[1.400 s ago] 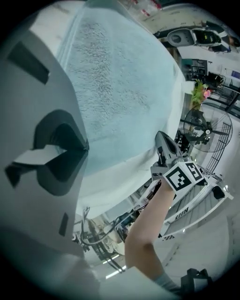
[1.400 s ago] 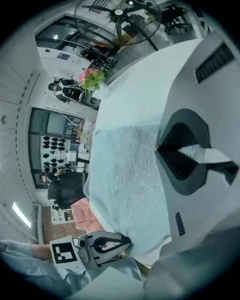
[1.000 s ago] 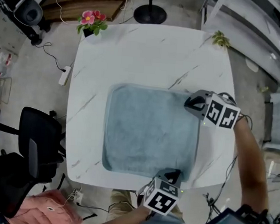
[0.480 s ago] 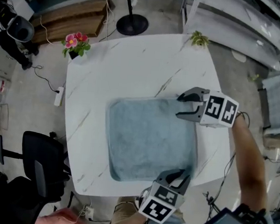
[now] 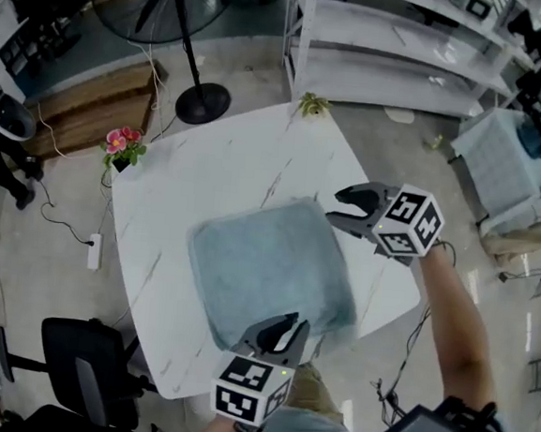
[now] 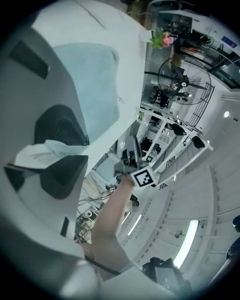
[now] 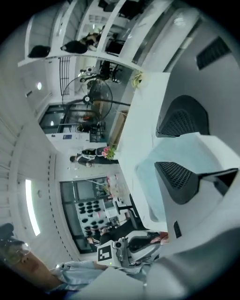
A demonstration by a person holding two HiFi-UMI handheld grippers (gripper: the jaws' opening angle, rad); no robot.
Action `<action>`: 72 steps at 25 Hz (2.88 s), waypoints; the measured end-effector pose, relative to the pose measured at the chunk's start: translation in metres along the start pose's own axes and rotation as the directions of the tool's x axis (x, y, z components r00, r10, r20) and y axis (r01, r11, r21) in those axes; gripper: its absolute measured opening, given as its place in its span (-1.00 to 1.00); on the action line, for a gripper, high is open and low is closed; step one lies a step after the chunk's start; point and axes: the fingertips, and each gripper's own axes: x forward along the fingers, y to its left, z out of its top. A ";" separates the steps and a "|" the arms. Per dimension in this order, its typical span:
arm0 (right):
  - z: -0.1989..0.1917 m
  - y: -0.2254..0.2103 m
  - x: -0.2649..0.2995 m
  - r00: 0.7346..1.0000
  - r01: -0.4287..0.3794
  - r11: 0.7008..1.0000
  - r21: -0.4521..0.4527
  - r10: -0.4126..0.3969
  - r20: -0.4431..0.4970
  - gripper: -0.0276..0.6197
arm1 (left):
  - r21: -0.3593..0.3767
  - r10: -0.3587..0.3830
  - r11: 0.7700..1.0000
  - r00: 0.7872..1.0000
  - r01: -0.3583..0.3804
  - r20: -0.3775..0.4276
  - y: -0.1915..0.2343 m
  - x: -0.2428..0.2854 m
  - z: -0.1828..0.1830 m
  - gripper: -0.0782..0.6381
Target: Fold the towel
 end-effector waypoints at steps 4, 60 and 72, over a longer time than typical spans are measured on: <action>-0.062 0.028 -0.017 0.996 0.092 0.976 0.199 -0.088 -0.028 -0.36 | 0.008 0.060 0.998 0.998 -0.060 0.029 0.025 -0.037 -0.010 -0.61; -0.037 0.279 0.197 0.924 -0.094 0.992 -0.088 0.054 -0.379 -0.77 | -0.358 0.415 0.877 0.881 -0.320 0.229 0.161 -0.282 -0.114 -0.65; 0.023 0.211 0.112 0.992 -0.055 0.998 0.037 0.059 -0.112 -0.85 | -0.293 0.330 0.918 0.923 -0.266 0.196 0.149 -0.244 -0.101 -0.65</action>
